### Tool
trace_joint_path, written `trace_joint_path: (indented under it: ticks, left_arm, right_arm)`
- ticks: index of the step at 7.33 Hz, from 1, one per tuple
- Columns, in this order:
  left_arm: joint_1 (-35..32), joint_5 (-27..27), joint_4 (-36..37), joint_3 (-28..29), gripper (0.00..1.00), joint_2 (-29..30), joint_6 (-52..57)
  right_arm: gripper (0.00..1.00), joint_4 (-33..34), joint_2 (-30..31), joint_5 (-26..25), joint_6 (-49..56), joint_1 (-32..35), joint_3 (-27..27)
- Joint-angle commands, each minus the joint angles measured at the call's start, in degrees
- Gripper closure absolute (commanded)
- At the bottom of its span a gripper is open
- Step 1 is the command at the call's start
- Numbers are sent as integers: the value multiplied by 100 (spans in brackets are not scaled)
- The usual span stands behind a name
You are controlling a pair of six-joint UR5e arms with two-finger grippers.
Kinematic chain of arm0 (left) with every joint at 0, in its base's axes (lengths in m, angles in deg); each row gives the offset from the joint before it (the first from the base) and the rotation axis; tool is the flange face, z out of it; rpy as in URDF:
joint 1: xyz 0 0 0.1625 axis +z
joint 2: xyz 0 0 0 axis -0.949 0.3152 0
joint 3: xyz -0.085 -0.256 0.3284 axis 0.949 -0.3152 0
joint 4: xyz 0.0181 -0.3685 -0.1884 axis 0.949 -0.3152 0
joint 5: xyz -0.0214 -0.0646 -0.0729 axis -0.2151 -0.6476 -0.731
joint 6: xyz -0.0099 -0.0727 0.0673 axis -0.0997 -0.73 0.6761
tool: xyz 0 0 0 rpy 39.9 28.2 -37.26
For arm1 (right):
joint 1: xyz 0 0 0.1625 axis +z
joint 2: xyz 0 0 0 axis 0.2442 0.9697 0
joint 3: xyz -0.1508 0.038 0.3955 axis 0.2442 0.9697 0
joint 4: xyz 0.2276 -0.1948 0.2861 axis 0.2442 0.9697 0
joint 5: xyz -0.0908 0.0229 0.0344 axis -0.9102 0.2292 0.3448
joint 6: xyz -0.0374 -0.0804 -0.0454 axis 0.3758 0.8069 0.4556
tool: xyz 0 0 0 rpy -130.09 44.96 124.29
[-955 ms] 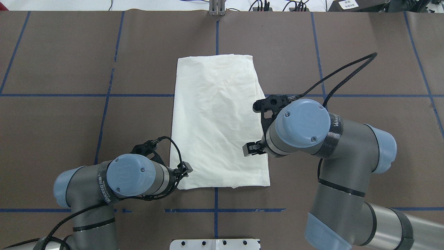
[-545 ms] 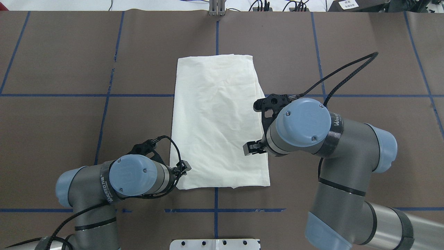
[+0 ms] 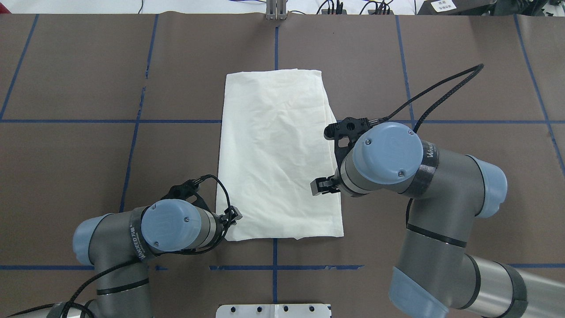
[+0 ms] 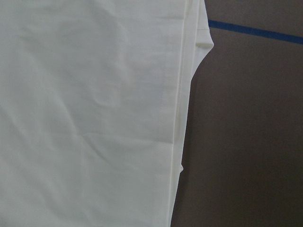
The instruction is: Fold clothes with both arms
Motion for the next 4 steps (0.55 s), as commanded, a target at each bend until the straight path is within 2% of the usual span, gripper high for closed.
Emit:
trace_joint_path:
  ticks: [1, 2, 3, 4]
  left_arm:
    - [48, 36, -2, 38, 18, 7, 0]
    - [57, 28, 6, 39, 18, 8, 0]
    - [57, 36, -2, 39, 27, 16, -17]
    - [66, 37, -2, 39, 47, 34, -218]
  right_arm:
    - [0, 0, 15, 12, 0, 17, 0]
    - [0, 0, 15, 12, 0, 26, 0]
    - [0, 0, 24, 12, 0, 35, 0]
    - [0, 0, 24, 21, 0, 44, -9]
